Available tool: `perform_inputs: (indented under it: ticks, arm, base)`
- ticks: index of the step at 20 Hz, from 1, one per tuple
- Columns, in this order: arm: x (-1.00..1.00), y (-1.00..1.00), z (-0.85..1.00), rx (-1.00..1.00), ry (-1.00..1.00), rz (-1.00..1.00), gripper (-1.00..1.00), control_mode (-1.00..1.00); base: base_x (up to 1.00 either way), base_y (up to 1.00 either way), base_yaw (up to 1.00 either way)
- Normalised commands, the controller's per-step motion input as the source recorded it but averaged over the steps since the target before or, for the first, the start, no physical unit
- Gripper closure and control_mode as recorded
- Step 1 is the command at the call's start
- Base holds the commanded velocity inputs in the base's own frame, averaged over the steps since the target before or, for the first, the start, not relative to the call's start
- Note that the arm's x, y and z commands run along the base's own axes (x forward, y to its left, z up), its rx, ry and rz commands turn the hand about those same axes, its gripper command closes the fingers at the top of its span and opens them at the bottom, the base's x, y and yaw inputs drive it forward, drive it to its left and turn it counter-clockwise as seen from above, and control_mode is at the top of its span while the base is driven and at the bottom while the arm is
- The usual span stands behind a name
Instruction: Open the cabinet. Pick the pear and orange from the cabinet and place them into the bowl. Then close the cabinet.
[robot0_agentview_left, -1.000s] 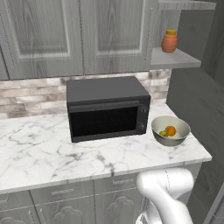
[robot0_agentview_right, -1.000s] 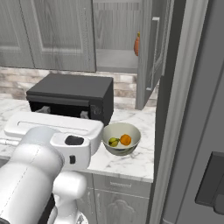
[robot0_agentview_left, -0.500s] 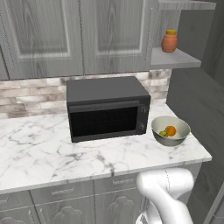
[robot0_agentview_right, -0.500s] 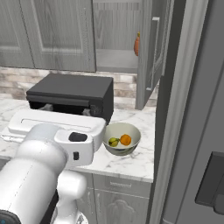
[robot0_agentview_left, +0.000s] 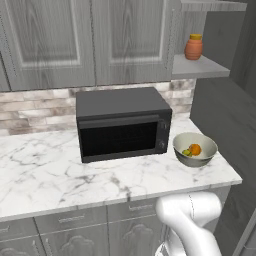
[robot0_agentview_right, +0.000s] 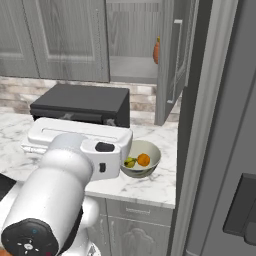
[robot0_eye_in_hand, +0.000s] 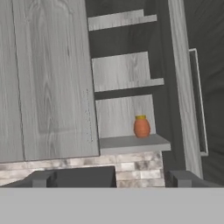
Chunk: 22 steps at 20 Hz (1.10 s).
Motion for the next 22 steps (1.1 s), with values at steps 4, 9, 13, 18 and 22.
perform_inputs:
  ticks: [4, 9, 13, 18, 22]
  arm:
    - [0.05, -0.04, 0.0, 0.0, 0.0, -0.09, -1.0, -1.0]
    - [0.0, -0.06, 0.0, 0.0, -0.01, -0.15, -1.0, -1.0]
    - [0.02, -0.08, -0.01, 0.0, -0.01, -0.16, -1.0, -1.0]
    - [0.12, -0.04, 0.0, 0.0, 0.0, -0.12, -1.0, -1.0]
    - [0.17, -0.09, -0.01, 0.0, 0.0, -0.11, -1.0, -1.0]
  base:
    - [0.0, 0.0, 0.0]
    - [0.0, 0.0, 0.0]
    - [0.0, 0.0, 0.0]
    - [0.0, 0.0, 0.0]
    - [0.0, 0.0, 0.0]
